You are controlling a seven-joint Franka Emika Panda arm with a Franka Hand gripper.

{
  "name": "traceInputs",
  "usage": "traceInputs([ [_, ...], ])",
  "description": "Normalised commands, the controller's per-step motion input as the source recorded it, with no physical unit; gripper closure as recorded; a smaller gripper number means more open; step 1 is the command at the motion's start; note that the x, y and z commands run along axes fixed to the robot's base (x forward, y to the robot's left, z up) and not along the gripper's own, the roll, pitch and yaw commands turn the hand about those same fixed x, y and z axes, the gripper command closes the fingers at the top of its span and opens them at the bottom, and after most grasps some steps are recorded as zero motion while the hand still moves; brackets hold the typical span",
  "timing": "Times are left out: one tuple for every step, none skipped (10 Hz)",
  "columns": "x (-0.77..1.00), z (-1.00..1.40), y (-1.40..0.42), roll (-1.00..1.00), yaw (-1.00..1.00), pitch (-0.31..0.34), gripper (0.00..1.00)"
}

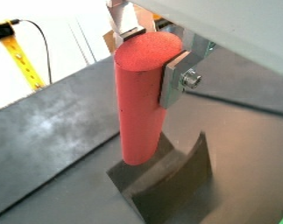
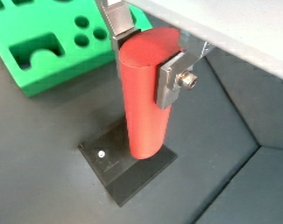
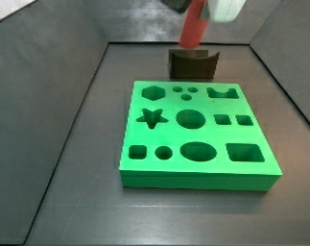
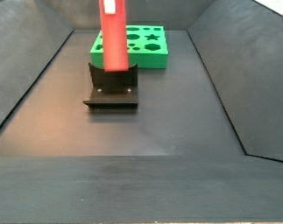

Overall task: Pick up the oval object. Move up. Place the oval object on the fixture. Regrasp the oval object. Move to above the board. Insert the oval object.
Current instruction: Move to above the board.

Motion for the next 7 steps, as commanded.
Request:
traceInputs([
  [-0.01,1.0,-0.22,0.08,0.05,-0.102,1.0],
  [0.0,1.0,-0.21,0.06,0.03,-0.083,1.0],
  [0.0,0.85,-0.16,0.05,0.01,-0.045,1.0],
  [0.01,0.59,-0.09,0.04,-0.01,0.005,1.0],
  [0.02,0.41,-0.06,0.02,-0.03,0.041,1.0],
  [0.02,0.24,-0.04,0.01,-0.03,0.074,1.0],
  [-0.73,0.33,-1.0,-0.37,1.0,0.075,1.0],
])
